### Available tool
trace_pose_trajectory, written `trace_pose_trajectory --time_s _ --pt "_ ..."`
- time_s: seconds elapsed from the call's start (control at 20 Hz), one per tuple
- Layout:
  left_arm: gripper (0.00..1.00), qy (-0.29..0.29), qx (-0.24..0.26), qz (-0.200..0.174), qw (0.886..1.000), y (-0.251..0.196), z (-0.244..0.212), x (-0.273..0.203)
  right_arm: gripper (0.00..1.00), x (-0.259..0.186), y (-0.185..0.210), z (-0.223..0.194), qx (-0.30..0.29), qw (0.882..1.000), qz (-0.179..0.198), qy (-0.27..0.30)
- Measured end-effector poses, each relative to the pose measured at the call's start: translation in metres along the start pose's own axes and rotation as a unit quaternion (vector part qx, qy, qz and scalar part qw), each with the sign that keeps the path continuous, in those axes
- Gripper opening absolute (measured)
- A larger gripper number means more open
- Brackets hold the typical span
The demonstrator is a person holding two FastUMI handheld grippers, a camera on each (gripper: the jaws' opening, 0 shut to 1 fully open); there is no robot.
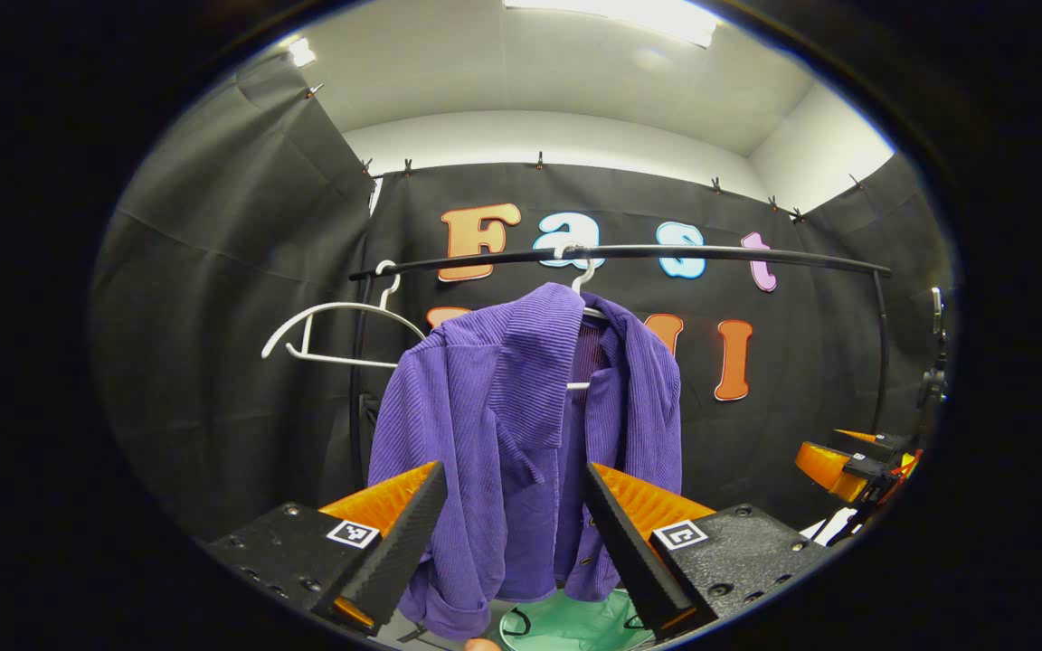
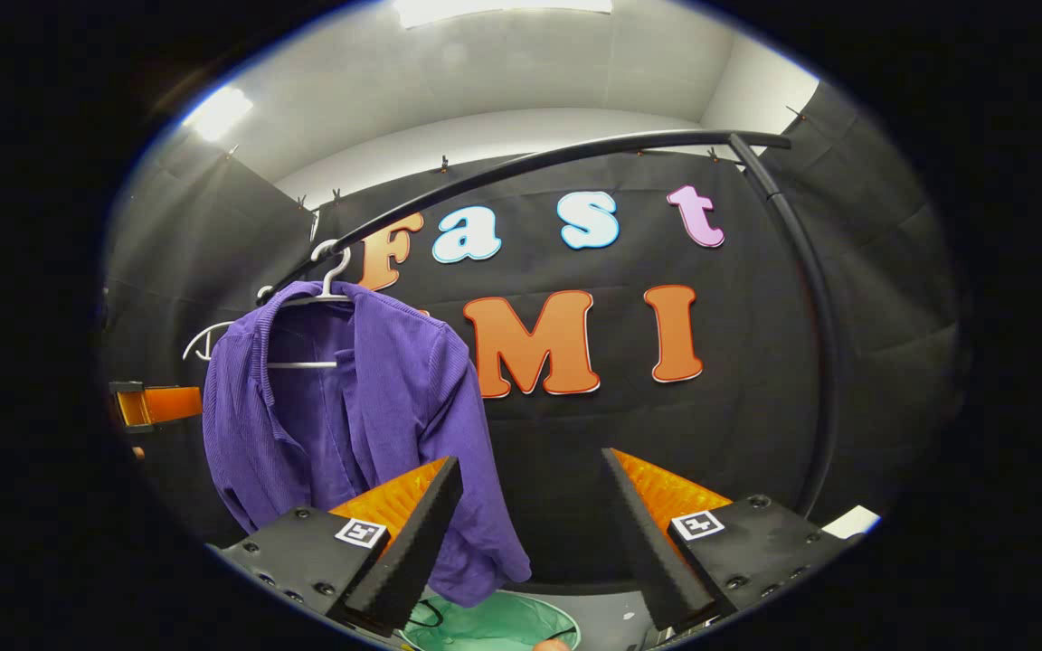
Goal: Grasp the clothes on the hanger with both hands and then place them into the laundry hamper below.
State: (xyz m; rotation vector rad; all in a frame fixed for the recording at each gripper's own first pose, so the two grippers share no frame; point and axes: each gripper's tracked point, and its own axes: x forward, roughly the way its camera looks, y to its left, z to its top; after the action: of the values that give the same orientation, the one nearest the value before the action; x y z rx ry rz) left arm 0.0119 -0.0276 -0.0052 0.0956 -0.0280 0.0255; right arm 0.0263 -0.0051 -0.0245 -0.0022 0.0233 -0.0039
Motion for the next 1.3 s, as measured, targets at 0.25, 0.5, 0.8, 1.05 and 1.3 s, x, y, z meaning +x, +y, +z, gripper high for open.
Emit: trace_pose_trajectory --time_s 0.25,0.5,0.8,1.05,1.3 --pt "0.95 0.022 -0.001 -0.005 1.000 -0.012 -0.021 0.021 0.99 0.028 0.029 -0.011 0.008 0.999 0.034 0.003" --pt "0.92 0.034 0.011 0.005 0.999 -0.014 -0.031 0.046 0.99 0.064 0.070 -0.019 0.013 0.997 0.071 0.007" --pt "0.92 0.019 0.044 0.038 0.998 -0.004 -0.029 0.083 0.99 0.097 0.117 -0.040 0.022 0.992 0.123 0.029" --pt "0.95 0.028 0.042 0.057 0.997 0.009 -0.043 0.105 0.99 0.125 0.144 -0.057 0.023 0.989 0.141 0.039" --pt "0.95 0.033 0.050 0.063 0.996 0.013 -0.050 0.120 0.99 0.154 0.149 -0.065 0.013 0.991 0.124 0.039"
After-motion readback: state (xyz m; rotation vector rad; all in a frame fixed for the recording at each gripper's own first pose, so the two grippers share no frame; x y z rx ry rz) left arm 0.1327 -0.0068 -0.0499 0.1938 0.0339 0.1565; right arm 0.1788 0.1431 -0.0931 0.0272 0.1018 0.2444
